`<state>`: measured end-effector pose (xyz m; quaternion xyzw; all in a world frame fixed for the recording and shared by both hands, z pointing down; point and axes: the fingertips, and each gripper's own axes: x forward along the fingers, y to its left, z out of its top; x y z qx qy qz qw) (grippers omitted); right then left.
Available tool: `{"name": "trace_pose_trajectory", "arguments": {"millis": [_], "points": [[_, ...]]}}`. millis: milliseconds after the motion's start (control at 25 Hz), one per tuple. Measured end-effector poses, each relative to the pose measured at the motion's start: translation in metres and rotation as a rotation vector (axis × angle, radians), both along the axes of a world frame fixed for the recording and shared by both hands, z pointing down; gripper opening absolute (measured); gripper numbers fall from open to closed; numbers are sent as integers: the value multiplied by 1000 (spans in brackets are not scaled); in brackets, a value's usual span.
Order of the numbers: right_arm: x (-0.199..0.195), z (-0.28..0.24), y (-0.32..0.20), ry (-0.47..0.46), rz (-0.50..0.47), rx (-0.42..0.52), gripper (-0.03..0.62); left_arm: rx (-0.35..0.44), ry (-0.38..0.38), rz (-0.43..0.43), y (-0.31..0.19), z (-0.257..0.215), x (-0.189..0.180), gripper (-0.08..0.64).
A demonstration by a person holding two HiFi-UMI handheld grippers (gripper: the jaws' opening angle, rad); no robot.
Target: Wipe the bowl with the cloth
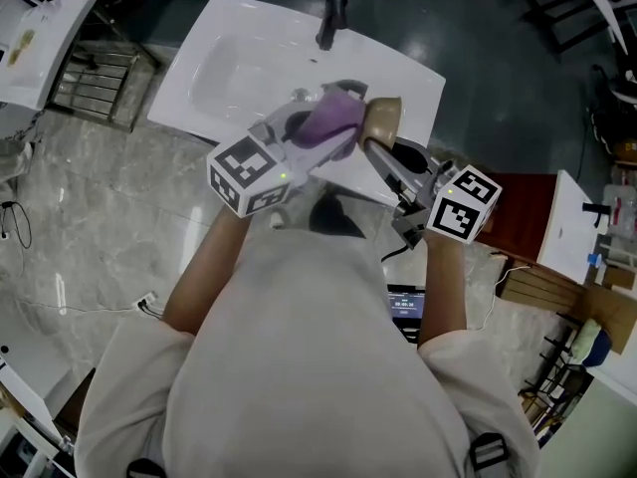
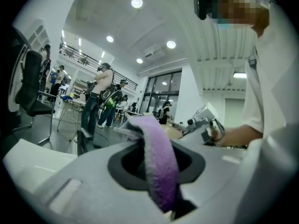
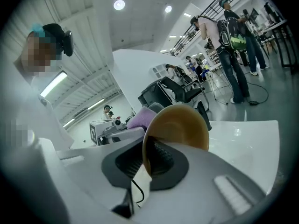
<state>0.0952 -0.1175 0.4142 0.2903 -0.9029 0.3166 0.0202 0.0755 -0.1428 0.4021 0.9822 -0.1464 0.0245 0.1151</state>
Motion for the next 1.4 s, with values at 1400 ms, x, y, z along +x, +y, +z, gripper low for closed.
{"name": "trace_pose_trajectory", "arguments": {"millis": [1400], "points": [[56, 1, -52, 23, 14, 17, 14, -50, 60, -61, -41, -5, 52, 89]]}}
